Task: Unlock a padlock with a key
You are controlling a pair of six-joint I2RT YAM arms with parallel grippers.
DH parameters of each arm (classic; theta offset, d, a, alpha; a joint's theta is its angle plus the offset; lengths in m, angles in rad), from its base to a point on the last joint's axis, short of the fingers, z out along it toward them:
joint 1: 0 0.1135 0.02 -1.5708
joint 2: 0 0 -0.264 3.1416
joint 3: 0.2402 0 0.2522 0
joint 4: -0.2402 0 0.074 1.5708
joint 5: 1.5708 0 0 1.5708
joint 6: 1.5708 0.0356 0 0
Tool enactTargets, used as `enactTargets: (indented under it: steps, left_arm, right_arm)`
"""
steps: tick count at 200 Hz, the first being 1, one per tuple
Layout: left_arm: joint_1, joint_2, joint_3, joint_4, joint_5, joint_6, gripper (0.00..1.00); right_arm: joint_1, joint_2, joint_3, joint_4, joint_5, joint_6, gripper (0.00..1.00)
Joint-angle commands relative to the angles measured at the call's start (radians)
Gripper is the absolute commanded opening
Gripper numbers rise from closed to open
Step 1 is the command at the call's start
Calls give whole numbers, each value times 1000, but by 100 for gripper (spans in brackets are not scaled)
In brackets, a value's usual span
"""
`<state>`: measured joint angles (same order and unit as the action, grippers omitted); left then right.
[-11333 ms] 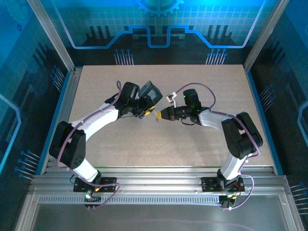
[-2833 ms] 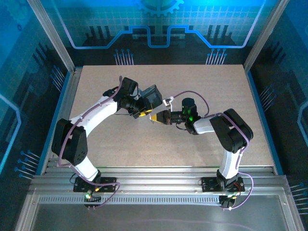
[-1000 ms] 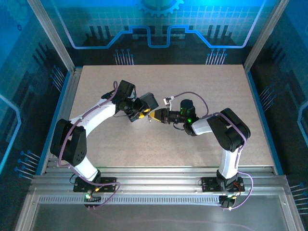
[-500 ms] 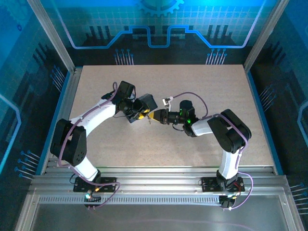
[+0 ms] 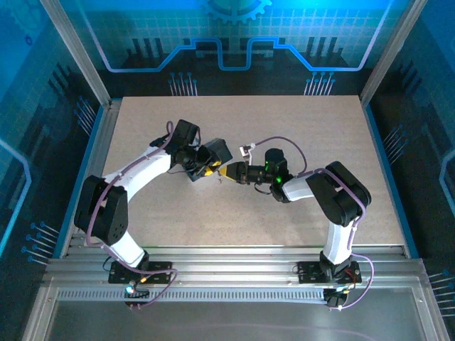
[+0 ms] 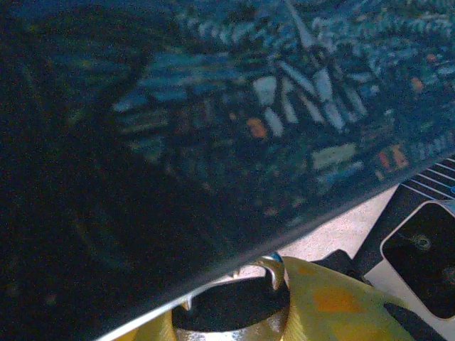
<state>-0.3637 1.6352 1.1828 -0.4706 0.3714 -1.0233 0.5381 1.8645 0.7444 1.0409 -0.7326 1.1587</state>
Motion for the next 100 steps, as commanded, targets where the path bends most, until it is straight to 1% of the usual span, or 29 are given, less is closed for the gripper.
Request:
enactTargets:
  steps: [1, 36, 77, 100]
  left_arm:
    - [8, -32, -11, 29, 1, -20, 0]
    - [14, -38, -18, 33, 1, -22, 0]
    - [14, -43, -18, 36, 3, -23, 0]
    - [14, -46, -21, 38, 4, -23, 0]
  right_arm:
    - [17, 9, -20, 27, 9, -17, 21]
    - [19, 8, -26, 27, 10, -17, 21]
    - [24, 10, -18, 20, 6, -20, 17]
    - [29, 20, -13, 27, 4, -16, 14]
